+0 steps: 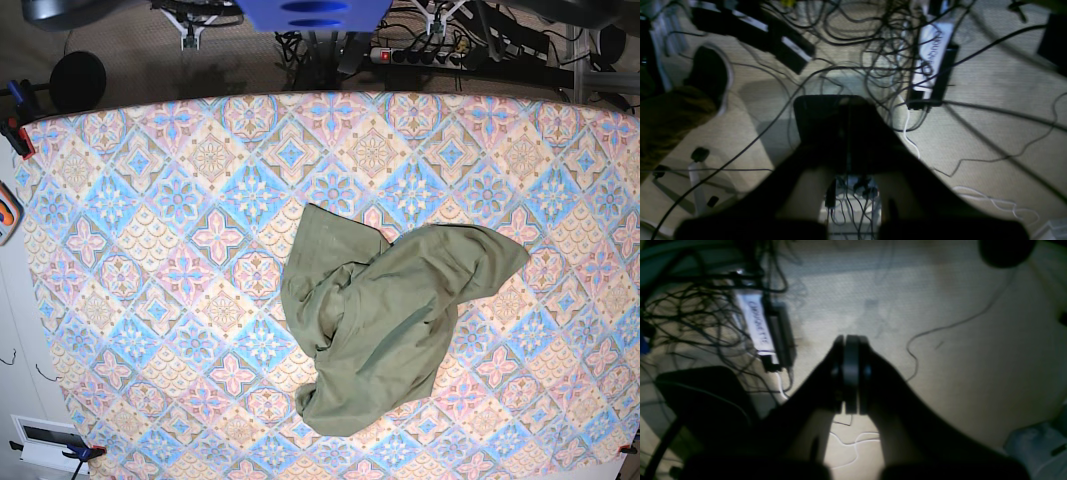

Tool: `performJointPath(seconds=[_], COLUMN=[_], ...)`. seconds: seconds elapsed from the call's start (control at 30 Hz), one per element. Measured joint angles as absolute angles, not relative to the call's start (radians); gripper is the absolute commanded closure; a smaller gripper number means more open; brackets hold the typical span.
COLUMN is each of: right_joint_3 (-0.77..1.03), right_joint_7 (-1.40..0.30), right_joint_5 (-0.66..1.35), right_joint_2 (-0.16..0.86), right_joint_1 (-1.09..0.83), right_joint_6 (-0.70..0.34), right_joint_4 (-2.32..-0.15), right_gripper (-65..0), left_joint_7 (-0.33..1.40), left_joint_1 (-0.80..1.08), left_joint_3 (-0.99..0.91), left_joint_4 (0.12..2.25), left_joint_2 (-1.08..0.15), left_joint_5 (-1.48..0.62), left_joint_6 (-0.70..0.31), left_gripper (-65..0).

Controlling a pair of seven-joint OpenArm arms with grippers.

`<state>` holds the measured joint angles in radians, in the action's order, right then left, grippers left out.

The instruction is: Layout the t-shirt on the table in an organized manner, then fold the t-shirt properly

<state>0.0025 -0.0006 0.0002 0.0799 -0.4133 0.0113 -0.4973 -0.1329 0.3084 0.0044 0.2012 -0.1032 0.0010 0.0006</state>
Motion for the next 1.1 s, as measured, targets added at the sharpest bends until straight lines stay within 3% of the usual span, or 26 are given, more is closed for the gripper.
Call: performJointPath(seconds=[0.13,0.4,0.9,1.1], right_joint_3=[0.001,0.122,0.120,0.122], right_joint_7=[-0.019,0.008,-0.060,-0.179], right_joint_5=[0.001,0.000,0.001,0.003], right_joint_2=[0.056,0.109,0.091,0.098], right_joint_1=[-0.524,-0.631,-0.879,-0.936], right_joint_6=[-0.007,0.006,-0.007,-0.005], right_joint_4=[-0.620,-0.928,-1.369,-1.641], right_gripper=[0.0,0.0,0.0,0.0], left_joint_7=[-0.194,-0.303,-0.298,-0.106], left_joint_1=[0.344,0.404,0.747,0.907], left_joint_3=[0.004,0.005,0.005,0.002], left_joint_4=[0.202,0.227,0.922,1.283], left_joint_2=[-0.126,-0.173,-0.200,-0.205], left_joint_5=[0.003,0.003,0.005,0.003], left_joint_6=[0.000,0.001,0.002,0.003], left_gripper=[-0.6,-0.5,-0.6,-0.6])
